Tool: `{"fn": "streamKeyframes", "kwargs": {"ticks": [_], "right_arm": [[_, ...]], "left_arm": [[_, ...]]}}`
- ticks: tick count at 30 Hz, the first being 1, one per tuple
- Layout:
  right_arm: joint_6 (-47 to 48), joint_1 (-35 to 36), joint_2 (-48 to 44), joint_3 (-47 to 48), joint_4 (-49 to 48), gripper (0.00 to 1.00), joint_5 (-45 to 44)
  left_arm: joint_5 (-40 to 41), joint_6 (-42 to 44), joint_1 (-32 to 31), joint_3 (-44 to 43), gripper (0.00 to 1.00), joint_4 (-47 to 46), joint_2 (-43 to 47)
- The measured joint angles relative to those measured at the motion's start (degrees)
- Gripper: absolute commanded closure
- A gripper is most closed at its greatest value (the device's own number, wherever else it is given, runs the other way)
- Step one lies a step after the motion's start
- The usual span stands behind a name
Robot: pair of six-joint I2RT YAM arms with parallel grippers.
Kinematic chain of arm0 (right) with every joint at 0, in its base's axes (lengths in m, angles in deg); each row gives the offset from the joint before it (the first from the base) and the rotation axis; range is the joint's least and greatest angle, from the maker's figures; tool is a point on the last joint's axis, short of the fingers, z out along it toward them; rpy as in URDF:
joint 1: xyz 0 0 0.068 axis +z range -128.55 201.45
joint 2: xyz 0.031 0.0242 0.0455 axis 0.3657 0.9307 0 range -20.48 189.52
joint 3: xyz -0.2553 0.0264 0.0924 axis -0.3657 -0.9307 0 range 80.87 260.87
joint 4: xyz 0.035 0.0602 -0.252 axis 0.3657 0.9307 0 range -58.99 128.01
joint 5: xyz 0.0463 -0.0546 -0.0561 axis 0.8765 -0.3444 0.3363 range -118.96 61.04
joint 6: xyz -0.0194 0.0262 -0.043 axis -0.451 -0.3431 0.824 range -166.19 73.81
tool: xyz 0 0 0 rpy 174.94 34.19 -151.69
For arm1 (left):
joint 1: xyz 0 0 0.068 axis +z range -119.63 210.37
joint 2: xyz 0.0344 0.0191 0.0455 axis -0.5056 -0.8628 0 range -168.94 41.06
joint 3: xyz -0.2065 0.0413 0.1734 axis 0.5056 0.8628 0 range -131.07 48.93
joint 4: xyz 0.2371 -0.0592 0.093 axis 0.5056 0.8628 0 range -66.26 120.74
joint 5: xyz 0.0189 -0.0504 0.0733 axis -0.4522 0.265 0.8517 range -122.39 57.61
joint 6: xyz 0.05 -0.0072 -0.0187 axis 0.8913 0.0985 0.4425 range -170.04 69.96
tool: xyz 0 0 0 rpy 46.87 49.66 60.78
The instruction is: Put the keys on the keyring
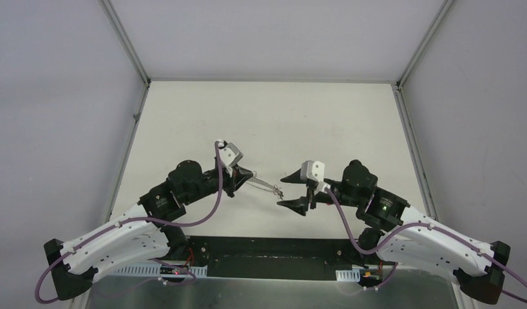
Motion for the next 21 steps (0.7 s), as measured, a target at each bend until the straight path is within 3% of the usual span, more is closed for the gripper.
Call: {"fn": "streamKeyframes", "kwargs": {"ticks": [5, 11, 21], "right_arm": [[-2.82, 0.00, 2.67, 0.90, -2.10, 0.60, -4.42], [-6.08, 0.00, 10.54, 6.34, 0.26, 0.99, -8.07], [-8.81, 0.00, 15.65, 8.48, 4.07, 1.00, -4.42]], "left_arm": [[-3.91, 5.66, 0.00, 0.28, 1.00, -0.02, 0.76], [-8.90, 9.05, 0.00, 0.28, 1.00, -0.26, 0.70], [-7.56, 5.44, 0.00, 0.28, 1.00, -2.89, -0.07]]}}
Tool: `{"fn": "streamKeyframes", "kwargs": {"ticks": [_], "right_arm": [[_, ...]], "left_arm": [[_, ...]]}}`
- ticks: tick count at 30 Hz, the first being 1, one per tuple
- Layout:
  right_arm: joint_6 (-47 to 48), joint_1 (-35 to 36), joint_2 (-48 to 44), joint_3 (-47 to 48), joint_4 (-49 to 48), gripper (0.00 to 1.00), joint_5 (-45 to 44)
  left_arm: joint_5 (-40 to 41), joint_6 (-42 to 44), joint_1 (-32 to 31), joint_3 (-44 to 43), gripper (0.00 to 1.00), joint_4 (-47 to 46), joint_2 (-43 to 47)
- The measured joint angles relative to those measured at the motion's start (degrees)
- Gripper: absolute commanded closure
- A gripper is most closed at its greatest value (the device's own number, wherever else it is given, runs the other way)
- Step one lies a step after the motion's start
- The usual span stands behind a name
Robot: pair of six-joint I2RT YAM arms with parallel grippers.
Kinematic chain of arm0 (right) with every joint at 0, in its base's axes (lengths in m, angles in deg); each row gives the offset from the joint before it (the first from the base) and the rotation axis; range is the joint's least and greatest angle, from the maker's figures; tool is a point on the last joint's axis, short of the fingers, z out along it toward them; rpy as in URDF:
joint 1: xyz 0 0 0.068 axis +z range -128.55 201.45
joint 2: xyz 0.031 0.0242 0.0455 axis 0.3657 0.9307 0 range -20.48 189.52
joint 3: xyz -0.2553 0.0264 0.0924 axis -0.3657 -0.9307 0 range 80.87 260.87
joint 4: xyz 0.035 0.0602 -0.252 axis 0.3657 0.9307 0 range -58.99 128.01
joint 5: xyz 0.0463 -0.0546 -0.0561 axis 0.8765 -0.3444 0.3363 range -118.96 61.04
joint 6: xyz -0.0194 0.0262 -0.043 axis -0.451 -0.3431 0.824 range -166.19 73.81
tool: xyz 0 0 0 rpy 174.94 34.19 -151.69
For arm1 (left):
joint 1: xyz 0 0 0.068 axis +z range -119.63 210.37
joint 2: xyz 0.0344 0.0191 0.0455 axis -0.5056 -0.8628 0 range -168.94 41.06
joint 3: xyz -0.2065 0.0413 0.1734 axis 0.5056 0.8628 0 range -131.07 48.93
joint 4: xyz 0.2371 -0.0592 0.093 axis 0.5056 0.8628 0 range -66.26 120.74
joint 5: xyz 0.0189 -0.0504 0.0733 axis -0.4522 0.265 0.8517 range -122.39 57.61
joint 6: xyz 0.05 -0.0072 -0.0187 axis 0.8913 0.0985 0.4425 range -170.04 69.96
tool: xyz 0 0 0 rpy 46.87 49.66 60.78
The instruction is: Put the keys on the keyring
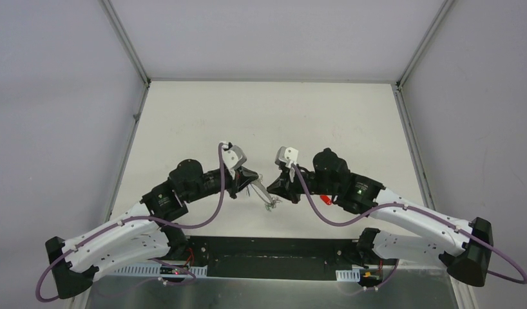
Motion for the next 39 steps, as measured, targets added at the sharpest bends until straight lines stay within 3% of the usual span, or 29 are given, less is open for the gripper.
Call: {"fn": "streamKeyframes", "kwargs": {"ticks": [10, 18, 22, 28, 32, 39], "right_arm": [[-1.49, 0.96, 0.57, -2.69, -5.77, 1.00, 4.50], [-2.71, 2.64, 6.64, -2.69, -8.24, 0.99, 4.52], [-2.93, 2.93, 6.51, -2.69, -8.24, 0.87, 4.17], [-3.23, 2.93, 0.57, -2.73, -8.28, 0.49, 1.81], [-3.28, 2.93, -5.77, -3.19, -9.11, 0.30, -0.59], [-5.75, 0.83, -10.25, -3.32, -10.23, 0.23, -3.93]], "left_arm": [[4.85, -10.71, 0.00, -0.04, 1.00, -2.25, -6.78], [6.14, -16.72, 0.00, -0.24, 1.00, -3.72, -9.33], [6.54, -17.73, 0.00, -0.20, 1.00, -3.85, -8.87], [7.65, -17.81, 0.00, 2.51, 1.00, -4.61, -4.55], [7.89, -17.03, 0.00, 5.70, 1.00, -6.34, -0.83], [7.52, -12.04, 0.00, 11.10, 1.00, -11.72, 5.81]]}}
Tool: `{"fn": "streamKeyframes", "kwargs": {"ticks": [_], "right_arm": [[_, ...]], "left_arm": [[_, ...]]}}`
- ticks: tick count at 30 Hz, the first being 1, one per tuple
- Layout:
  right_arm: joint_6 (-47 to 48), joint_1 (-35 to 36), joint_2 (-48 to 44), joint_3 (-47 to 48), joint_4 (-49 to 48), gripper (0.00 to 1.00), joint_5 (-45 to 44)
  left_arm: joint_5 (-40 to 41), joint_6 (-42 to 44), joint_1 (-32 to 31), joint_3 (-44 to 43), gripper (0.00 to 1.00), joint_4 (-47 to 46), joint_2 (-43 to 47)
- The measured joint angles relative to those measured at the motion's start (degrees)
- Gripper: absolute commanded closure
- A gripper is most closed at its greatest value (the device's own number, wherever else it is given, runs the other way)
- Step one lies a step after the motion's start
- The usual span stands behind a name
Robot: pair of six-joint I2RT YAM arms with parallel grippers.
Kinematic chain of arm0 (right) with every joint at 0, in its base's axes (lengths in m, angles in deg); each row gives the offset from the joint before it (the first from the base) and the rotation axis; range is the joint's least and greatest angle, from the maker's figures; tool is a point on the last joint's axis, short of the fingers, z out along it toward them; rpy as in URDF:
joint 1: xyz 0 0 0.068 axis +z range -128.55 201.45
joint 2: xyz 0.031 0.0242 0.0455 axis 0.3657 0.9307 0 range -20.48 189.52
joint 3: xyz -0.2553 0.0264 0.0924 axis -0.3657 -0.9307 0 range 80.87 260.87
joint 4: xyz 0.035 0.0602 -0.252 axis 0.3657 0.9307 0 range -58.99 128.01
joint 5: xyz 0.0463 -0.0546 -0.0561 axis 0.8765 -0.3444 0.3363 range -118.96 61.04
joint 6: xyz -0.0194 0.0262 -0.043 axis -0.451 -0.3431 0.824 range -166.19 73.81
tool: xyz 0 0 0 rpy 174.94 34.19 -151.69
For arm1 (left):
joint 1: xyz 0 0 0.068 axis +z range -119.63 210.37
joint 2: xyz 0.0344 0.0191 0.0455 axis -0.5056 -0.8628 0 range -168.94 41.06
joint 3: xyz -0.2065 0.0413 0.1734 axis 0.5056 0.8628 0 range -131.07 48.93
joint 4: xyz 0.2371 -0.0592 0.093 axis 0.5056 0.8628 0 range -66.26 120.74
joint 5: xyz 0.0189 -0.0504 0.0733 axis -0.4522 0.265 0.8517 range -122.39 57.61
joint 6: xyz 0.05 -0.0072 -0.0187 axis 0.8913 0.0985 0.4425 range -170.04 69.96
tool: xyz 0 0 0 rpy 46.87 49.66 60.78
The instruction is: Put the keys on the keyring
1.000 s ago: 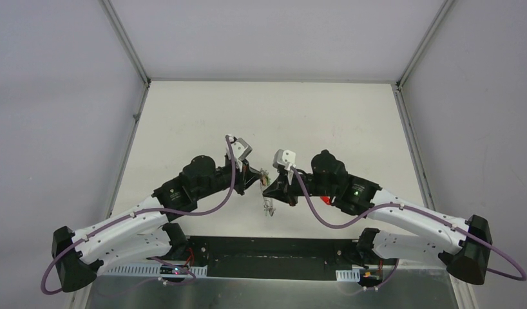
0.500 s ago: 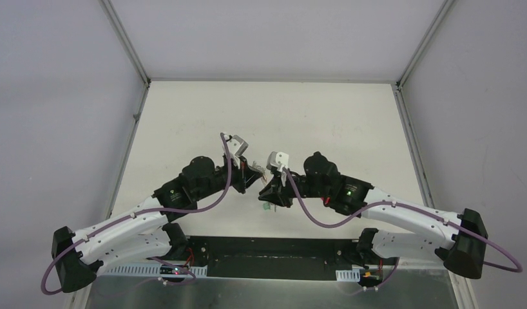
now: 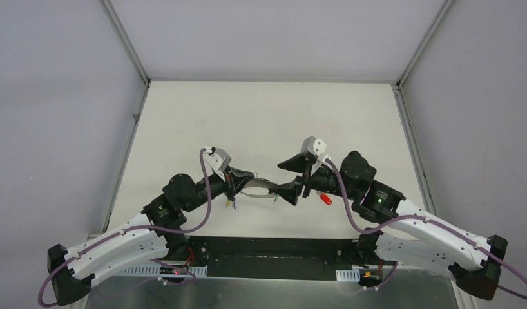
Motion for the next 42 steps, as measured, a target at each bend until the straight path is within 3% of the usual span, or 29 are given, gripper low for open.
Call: {"fn": "streamKeyframes", "kwargs": {"ticks": [12, 18, 31, 42], "right_arm": [[-17.70, -23.50, 2.80, 0.00, 1.05, 0.22, 9.84], [-23.39, -31.56, 3.26, -0.39, 5.42, 0.20, 13.09], [-29.59, -37.51, 1.09, -3.76, 30.80, 0.41, -7.98], [-33.94, -43.71, 10.78, -4.61, 39.12, 0.54, -8.92]], "left_arm": [[-5.81, 10.60, 0.00, 5.95, 1.00, -14.51, 4.46], [-5.27, 11.52, 0.00, 7.13, 1.00, -18.23, 4.52], [0.50, 4.90, 0.00, 5.05, 1.00, -15.89, 4.90], [0.50, 2.45, 0.00, 4.70, 1.00, -13.00, 4.85]]}}
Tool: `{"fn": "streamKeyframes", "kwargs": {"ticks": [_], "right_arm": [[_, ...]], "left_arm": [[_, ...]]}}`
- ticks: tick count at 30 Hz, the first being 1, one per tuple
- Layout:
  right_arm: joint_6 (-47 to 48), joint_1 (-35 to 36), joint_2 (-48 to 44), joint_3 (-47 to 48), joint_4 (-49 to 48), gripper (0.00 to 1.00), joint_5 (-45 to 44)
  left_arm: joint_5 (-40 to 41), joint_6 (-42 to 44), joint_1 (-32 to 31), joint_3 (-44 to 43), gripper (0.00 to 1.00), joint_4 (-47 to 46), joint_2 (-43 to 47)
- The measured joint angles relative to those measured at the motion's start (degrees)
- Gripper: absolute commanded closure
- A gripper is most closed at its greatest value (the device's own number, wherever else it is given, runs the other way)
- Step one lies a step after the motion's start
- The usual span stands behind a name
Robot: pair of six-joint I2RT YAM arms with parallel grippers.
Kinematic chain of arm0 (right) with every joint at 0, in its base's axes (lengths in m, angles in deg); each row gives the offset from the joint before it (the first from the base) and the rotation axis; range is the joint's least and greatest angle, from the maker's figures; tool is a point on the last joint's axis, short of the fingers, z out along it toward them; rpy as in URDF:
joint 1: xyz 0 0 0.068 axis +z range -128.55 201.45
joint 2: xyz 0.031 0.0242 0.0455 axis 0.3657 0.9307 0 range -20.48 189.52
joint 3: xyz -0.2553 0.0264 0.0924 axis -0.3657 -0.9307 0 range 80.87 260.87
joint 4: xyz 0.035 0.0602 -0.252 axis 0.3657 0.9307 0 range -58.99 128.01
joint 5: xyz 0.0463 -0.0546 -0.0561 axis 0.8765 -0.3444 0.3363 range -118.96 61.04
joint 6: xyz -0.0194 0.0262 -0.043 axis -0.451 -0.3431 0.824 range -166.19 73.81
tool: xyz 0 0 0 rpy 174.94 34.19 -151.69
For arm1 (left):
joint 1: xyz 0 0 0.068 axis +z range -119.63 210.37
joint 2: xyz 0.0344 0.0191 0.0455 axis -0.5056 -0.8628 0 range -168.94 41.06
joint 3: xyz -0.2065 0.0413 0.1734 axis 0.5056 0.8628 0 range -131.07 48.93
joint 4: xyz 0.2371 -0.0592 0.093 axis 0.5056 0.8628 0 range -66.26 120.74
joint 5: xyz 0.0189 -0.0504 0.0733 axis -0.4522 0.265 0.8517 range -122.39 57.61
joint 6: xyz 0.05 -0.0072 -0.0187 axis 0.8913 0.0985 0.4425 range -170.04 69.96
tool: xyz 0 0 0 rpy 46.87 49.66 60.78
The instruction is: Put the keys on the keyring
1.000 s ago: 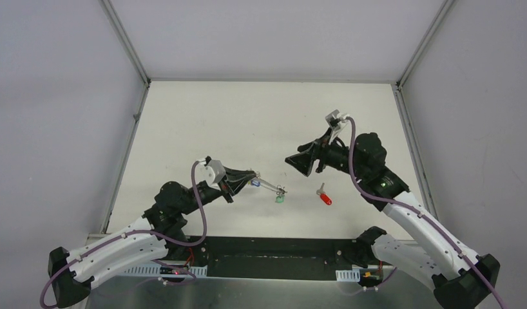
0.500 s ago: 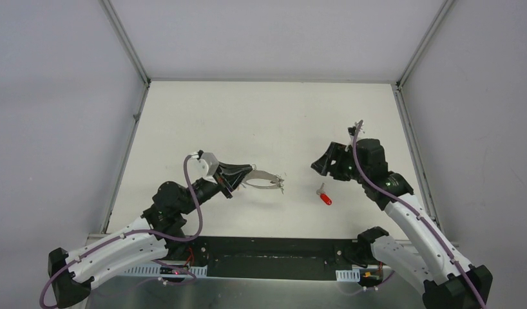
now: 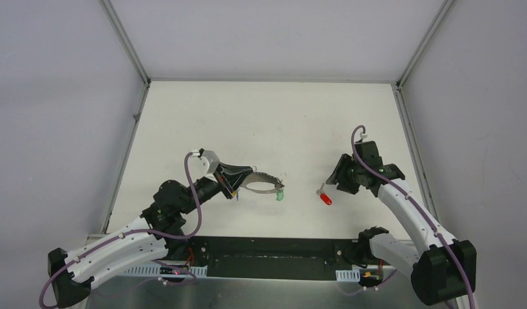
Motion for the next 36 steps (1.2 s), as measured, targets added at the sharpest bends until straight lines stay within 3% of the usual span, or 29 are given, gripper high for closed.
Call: {"fn": "streamKeyframes", "kwargs": {"ticks": [11, 27, 36], "right_arm": [[-2.89, -6.40, 8.66, -0.94, -1.36, 0.60, 5.09], [-3.54, -7.19, 21.20, -3.06, -9.18, 0.74, 11.76], [-3.85, -7.23, 22.88, -3.06, -11.50, 0.91, 13.94]], "left_arm": [[-0.13, -0.76, 0.00, -0.59, 1.00, 1.53, -0.13], [-0.13, -0.74, 0.00, -0.61, 1.00, 3.26, -0.13], [-0.13, -0.74, 0.00, -0.63, 1.00, 3.32, -0.26]]}}
